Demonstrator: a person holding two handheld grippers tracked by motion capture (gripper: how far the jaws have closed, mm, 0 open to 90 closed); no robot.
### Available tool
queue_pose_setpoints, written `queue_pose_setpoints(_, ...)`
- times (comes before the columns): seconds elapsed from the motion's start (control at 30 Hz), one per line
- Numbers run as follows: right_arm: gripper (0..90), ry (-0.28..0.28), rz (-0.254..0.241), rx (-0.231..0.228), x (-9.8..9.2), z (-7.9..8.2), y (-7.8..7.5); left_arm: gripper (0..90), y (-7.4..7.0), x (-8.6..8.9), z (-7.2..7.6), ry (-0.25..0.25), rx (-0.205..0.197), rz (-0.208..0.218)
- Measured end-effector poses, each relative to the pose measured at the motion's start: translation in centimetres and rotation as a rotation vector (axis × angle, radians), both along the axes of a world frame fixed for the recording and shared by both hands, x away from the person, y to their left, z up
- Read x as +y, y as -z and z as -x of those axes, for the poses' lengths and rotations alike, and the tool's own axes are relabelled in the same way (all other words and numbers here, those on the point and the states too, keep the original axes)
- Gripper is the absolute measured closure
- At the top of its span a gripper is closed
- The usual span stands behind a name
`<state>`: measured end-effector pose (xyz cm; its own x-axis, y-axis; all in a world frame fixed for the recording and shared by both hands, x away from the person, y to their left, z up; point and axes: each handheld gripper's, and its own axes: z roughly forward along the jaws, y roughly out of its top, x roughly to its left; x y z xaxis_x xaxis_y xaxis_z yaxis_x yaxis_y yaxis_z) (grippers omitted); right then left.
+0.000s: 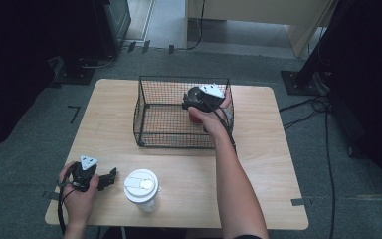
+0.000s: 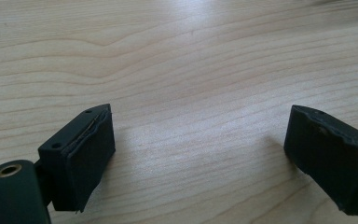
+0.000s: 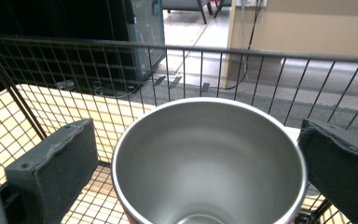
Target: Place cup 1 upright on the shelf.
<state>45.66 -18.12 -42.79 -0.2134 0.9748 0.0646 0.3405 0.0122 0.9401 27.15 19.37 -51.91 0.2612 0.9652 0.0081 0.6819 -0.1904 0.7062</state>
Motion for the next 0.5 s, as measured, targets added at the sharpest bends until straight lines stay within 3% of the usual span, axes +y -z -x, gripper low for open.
queue_pose_setpoints(0.33,0.0,-0.002,0.006,-0.059,0.0,0.3,-2.6,9.5,0.0,0.0,0.0,0.000,0.000,0.000)
queue_pose_setpoints(0.37,0.0,-0.005,-0.017,-0.064,0.1,0.7,-3.2,9.5,0.0,0.0,0.0,0.000,0.000,0.000)
queue_pose_setpoints(0.5,0.0,-0.020,-0.020,-0.080,0.2,1.7,-4.2,9.5,0.0,0.0,0.0,0.000,0.000,0.000)
